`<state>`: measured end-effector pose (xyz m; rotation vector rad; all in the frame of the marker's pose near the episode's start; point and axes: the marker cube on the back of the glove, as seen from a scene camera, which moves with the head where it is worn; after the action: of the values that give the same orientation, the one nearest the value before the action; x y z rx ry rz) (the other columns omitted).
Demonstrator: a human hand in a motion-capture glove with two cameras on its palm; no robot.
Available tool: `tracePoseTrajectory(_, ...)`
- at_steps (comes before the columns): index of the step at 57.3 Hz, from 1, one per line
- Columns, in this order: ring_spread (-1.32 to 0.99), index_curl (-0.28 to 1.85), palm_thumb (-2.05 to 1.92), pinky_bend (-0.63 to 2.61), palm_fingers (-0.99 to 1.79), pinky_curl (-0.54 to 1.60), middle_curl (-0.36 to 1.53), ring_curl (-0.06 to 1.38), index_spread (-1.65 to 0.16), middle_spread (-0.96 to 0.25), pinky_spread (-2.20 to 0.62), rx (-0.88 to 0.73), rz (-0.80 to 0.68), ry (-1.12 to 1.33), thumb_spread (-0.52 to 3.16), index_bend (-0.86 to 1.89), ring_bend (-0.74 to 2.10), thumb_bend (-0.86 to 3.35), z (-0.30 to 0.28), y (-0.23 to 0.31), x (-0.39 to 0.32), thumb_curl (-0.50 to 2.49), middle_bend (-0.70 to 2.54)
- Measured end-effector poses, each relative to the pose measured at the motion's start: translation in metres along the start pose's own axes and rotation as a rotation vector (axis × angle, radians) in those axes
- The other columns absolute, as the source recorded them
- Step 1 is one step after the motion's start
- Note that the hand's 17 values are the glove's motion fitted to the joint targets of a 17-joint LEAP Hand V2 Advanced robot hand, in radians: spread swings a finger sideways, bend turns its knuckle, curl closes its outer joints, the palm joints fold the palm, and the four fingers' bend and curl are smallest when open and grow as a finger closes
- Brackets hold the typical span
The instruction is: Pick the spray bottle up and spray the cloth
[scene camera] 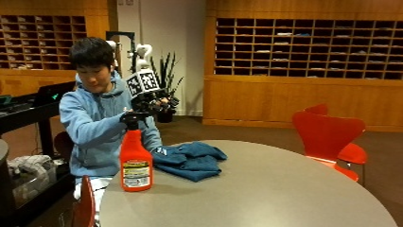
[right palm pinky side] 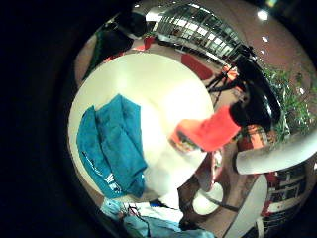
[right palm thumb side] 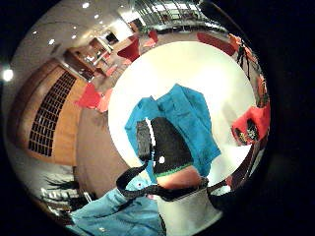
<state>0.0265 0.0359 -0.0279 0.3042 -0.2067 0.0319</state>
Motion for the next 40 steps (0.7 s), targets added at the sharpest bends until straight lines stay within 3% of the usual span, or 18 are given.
tracePoseTrajectory(13, 0.06, 0.23, 0.48, 0.35, 0.52, 0.29, 0.33, 0.27, -0.34, -0.05, 0.23, 0.191, -0.016, -0.1, 1.11, 0.15, 0.37, -0.01, -0.026, 0.028, 0.01, 0.28, 0.3)
tracePoseTrajectory(40, 0.03, 0.26, 0.57, 0.27, 0.65, 0.32, 0.36, 0.31, -0.3, -0.07, 0.21, 0.463, 0.122, -0.28, 1.11, 0.12, 0.37, -0.02, -0.059, 0.062, 0.083, 0.33, 0.26)
